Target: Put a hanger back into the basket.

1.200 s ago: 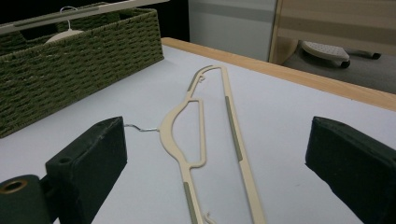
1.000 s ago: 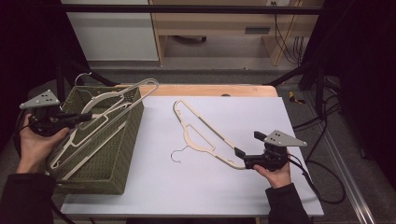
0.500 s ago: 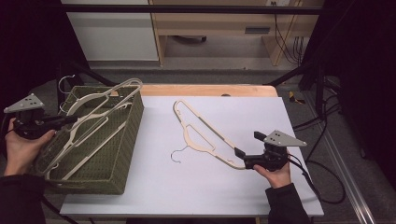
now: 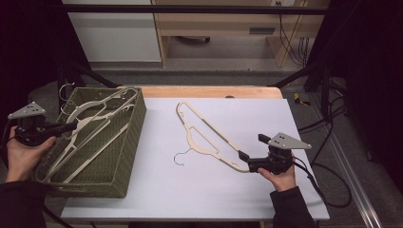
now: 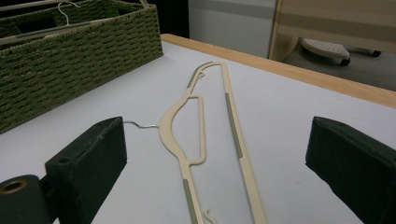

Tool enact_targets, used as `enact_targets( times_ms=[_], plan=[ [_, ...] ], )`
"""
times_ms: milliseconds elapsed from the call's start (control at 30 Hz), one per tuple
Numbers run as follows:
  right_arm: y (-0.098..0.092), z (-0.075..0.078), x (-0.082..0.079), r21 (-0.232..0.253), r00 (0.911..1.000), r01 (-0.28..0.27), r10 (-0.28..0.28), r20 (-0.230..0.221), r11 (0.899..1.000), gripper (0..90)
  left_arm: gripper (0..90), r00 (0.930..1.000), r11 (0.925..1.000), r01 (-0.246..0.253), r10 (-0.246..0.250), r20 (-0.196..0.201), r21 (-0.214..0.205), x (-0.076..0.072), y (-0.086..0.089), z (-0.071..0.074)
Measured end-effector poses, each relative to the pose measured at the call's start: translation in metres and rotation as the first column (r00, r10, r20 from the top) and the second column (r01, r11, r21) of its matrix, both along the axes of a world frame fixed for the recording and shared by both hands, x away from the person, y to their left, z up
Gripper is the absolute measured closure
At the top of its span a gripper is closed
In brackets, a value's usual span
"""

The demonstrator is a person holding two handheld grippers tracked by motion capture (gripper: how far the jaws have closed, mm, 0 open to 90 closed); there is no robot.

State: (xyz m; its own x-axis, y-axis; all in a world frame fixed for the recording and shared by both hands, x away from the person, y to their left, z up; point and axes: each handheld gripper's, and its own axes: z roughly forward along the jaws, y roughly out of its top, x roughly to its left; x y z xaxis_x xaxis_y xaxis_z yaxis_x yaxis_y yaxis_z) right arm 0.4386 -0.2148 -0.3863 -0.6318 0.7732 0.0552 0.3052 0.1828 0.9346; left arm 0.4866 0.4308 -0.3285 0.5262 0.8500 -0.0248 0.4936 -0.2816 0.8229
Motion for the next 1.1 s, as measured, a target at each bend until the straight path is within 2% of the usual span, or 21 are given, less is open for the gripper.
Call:
enact_targets(
  times_ms=[200,400,533,667,800,900,933,967,1100],
  plan=[
    [0.000,0.000,0.000,0.001,1.0000,-0.001,0.001,0.001,1.000,5.8,86.3,0.9981,0.9998,-0.020,0.020,-0.058,-0.004,0.004,-0.007,-0.023],
    [0.000,0.000,0.000,-0.001,1.0000,0.000,0.000,-0.001,1.000,5.8,85.7,0.9923,0.9984,-0.051,0.048,-0.114,-0.025,0.007,-0.013,-0.041],
    [0.000,0.000,-0.001,0.000,1.0000,0.001,-0.001,0.000,1.000,5.9,85.2,0.9885,0.9970,-0.073,0.068,-0.135,-0.027,0.010,-0.013,-0.045],
    [0.000,0.000,-0.001,0.000,1.0000,-0.002,0.002,0.003,1.000,6.0,84.4,0.9817,0.9908,-0.122,0.112,-0.154,-0.058,0.012,-0.006,-0.050],
    [0.000,0.000,0.000,0.000,1.0000,0.001,-0.001,0.000,1.000,6.0,83.7,0.9715,0.9855,-0.169,0.168,-0.167,0.008,0.016,-0.005,-0.054],
    [0.001,0.000,0.000,-0.003,1.0000,0.000,0.000,0.000,1.000,6.0,83.3,0.9646,0.9798,-0.200,0.199,-0.174,0.012,0.018,-0.002,-0.056],
    [0.001,0.000,0.000,-0.002,1.0000,0.000,0.000,-0.001,1.000,6.0,83.2,0.9618,0.9772,-0.210,0.212,-0.173,0.030,0.019,-0.002,-0.057],
    [0.001,0.000,0.000,-0.002,1.0000,0.000,0.000,-0.001,1.000,6.1,82.9,0.9582,0.9733,-0.223,0.229,-0.172,0.055,0.020,-0.002,-0.058],
    [0.001,0.000,0.000,-0.003,1.0000,-0.001,0.001,-0.001,1.000,6.1,81.9,0.9414,0.9614,-0.262,0.274,-0.197,0.086,0.023,-0.001,-0.062]
  ],
)
